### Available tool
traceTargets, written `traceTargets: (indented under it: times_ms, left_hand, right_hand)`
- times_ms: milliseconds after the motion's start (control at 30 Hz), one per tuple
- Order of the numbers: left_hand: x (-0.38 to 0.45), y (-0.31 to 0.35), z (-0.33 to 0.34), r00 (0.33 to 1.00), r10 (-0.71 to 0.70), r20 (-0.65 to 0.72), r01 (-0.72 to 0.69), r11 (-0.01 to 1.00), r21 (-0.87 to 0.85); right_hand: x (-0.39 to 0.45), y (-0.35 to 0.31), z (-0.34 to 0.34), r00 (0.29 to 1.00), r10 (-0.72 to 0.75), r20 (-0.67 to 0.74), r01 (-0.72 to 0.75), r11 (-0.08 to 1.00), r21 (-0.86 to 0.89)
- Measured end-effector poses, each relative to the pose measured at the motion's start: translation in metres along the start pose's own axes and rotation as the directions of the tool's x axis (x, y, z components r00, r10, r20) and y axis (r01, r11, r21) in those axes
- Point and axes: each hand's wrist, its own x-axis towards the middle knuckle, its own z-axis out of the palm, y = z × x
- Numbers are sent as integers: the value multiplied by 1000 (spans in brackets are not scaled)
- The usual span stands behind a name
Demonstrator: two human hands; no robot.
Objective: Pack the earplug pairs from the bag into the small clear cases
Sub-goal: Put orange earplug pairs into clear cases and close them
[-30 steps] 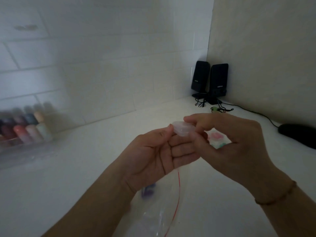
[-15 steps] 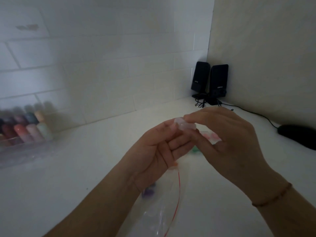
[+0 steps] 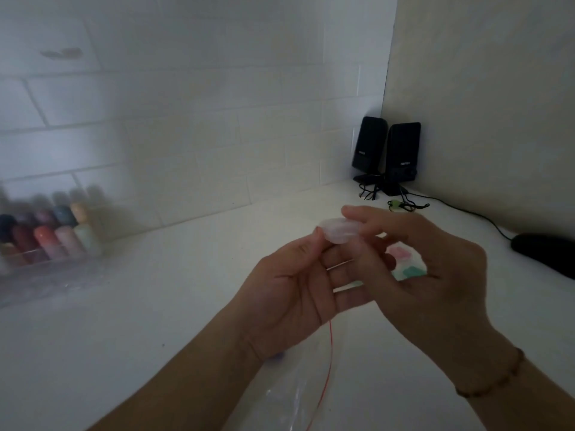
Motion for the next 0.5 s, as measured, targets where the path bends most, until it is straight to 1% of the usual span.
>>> traceTargets:
  times_ms: [67,167,233,333,500]
  left_hand:
    - [0,0,2,999,17,-29,-17,1000,18]
    - [1,0,2,999,31,-38,-29,998,59]
    - [0,-1,3,998,41,-47,-36,993,109]
    - [1,-1,4,993,68,-100,-48,982,183]
    - [2,0,3,988,93,-126,-65,977,205]
  right_hand:
    - [0,1,0,1000,6,-16,-7,996,-89]
    - [0,1,0,999,36,-4,-37,998,-59]
    - [0,2,0,999,36,2,-36,996,-79]
    - [2,4,1,1000,6,23,-2,987,-163]
    - [3,7,2,997,-67,40,76,959,-273]
